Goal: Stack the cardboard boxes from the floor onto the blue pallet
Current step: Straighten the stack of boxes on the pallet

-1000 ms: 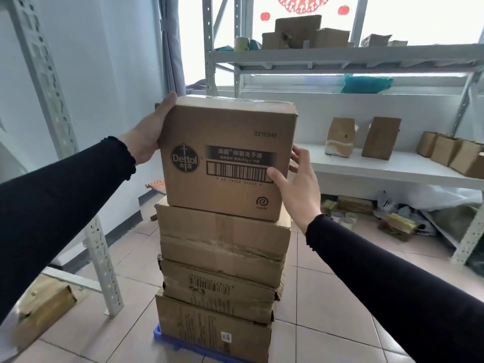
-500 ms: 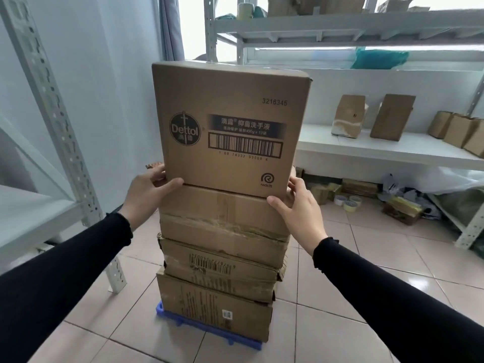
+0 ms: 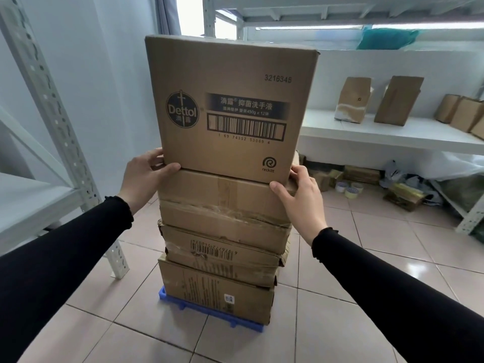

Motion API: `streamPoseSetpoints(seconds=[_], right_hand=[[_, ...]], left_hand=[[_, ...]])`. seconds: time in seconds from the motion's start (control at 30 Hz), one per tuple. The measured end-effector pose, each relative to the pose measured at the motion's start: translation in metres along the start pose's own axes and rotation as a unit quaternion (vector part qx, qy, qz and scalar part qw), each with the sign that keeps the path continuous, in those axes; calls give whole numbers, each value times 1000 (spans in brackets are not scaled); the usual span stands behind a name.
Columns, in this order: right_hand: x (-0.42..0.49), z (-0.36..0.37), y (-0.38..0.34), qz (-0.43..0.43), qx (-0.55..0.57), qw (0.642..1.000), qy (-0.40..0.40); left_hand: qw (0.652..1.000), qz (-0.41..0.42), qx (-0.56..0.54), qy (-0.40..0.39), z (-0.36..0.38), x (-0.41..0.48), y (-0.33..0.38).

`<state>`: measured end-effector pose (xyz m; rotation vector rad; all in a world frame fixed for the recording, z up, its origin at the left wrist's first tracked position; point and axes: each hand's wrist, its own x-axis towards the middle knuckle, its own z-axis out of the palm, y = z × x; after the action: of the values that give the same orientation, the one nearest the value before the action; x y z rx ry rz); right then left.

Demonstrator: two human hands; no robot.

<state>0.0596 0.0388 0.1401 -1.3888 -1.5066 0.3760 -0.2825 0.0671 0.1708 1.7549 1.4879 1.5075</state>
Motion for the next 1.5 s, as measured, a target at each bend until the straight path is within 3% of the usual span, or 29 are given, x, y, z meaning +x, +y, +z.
streamPoseSetpoints(seconds=[0.43, 0.6, 0.7, 0.97, 1.17, 1.5], right_hand=[[-6, -7, 6, -33, -12, 999, -1], [-27, -8, 30, 38, 95, 995, -24], [-42, -1, 56, 81, 77, 992, -53], [-76, 30, 111, 156, 13, 972, -176], [-93, 48, 118, 142, 81, 977, -139], [-97, 58, 118, 141, 80, 982, -101]], left_hand=[[999, 26, 31, -12, -2, -7, -7], [998, 12, 66, 16, -4, -17, -25], [996, -15, 89, 12, -6, -27, -49], [973, -80, 177, -122, 2, -52, -102], [979, -109, 130, -117, 22, -61, -116], [984, -111, 115, -72, 29, -61, -118]])
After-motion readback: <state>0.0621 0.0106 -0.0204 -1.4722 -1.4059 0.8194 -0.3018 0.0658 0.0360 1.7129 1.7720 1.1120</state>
